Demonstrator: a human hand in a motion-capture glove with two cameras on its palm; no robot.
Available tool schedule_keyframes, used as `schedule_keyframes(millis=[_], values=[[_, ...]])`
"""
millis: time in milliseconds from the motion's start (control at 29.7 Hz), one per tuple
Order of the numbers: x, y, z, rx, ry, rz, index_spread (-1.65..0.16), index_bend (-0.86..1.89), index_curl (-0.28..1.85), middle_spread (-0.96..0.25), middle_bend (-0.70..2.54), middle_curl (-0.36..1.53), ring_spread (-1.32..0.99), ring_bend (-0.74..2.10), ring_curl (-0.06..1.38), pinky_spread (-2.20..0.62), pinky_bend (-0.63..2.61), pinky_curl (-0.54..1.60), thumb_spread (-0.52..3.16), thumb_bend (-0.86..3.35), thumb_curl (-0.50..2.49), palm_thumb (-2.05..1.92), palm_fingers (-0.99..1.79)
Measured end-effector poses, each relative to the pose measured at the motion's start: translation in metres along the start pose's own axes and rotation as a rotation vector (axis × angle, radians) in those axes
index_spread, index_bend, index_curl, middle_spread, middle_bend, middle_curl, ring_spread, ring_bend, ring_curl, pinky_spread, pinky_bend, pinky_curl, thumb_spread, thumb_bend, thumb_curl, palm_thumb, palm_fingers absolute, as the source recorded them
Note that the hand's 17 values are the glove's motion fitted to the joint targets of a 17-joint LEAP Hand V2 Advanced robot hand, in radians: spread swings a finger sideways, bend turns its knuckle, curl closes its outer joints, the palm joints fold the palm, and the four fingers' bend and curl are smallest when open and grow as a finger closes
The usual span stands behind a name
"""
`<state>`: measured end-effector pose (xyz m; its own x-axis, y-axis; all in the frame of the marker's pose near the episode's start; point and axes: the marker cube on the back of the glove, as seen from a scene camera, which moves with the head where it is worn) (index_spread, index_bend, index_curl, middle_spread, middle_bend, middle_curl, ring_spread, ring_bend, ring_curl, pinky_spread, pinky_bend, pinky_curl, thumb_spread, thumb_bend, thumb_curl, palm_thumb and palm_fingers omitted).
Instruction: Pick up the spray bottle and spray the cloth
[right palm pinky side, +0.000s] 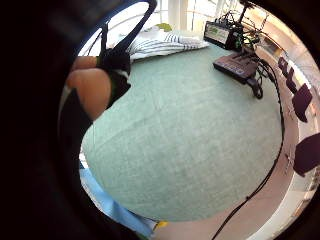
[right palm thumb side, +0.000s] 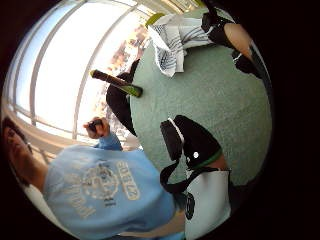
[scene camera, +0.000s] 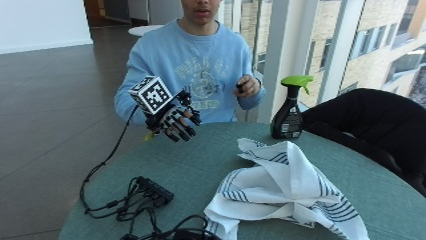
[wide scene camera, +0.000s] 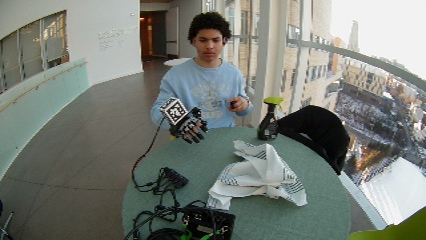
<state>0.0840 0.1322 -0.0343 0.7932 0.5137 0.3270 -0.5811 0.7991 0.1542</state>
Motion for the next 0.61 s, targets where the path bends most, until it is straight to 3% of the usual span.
schedule_keyframes(millis=[605], values=[[0.0061, 0.0085, -0.0018, -0.036, 0.022, 0.034, -0.34, 0.09, 0.2, -0.09, 0.32, 0.43, -0.04, 0.43, 0.37, 0.15, 0.26, 0.36, 1.11, -0.02, 0.34, 0.67, 0.86]])
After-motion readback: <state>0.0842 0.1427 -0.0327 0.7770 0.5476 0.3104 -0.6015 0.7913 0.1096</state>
